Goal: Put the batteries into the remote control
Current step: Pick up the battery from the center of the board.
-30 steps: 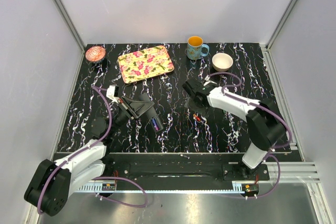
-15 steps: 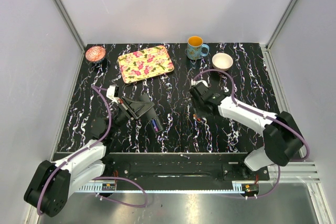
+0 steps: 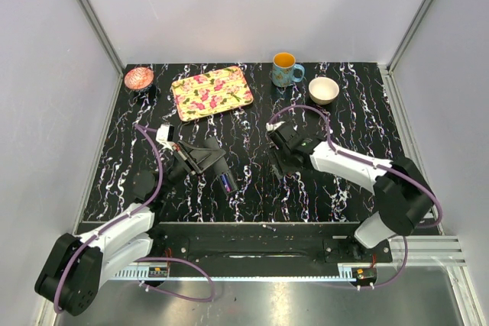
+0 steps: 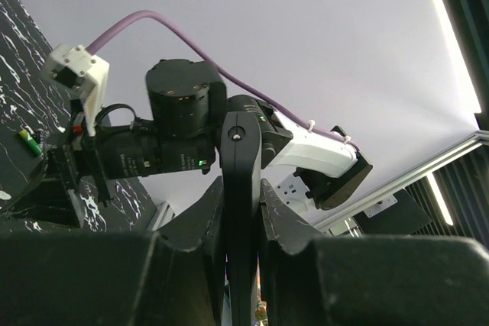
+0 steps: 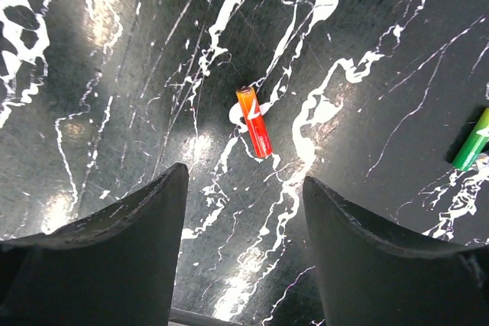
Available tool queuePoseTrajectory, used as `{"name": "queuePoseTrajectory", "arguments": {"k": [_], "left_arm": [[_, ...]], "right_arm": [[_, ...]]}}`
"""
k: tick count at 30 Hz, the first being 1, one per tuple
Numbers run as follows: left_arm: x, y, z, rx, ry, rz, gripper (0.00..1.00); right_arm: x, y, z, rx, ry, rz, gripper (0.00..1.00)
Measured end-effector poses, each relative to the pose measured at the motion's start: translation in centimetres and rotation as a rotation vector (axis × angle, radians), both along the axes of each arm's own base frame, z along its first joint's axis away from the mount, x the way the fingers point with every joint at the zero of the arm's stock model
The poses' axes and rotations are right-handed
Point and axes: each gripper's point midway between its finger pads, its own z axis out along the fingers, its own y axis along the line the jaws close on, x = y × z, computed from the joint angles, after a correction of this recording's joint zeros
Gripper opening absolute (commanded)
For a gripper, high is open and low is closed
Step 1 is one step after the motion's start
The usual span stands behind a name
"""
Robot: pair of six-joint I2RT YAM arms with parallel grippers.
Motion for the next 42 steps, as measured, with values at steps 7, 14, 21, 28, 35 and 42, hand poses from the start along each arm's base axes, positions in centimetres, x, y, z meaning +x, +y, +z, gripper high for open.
{"name": "queuePoseTrajectory", "arguments": {"k": [7, 14, 21, 28, 35, 42], "left_arm": [[0.1, -0.3, -0.5, 0.010, 0.015, -0.007, 0.00], [0.1, -0.7, -1.0, 0.018, 0.033, -0.021, 0.00], [0.1, -0.9, -1.3, 0.022, 0.040, -0.028, 0.00], [0.2, -1.2, -1.6, 0.024, 0.045, -0.034, 0.00], [0.2, -1.3, -1.8, 0.025, 0.049, -0.038, 0.00], [0.2, -1.4, -1.9, 0.026, 0.051, -0.041, 0.00]], "right_arm": [[-0.4, -0.3, -2.7, -0.062, 0.067, 0.015, 0.62], [-0.5, -0.4, -3.8, -0.081, 0.089, 0.014, 0.53], [-0.1, -1.1, -4.6, -0.077, 0.116, -0.014, 0.50], [0.4, -1.2, -4.6, -0.068, 0.117, -0.028, 0.39], [0.4, -0.9, -4.9, -0.052, 0.137, -0.025, 0.20], [0.4, -0.7, -5.1, -0.033, 0.155, -0.048, 0.01]]}}
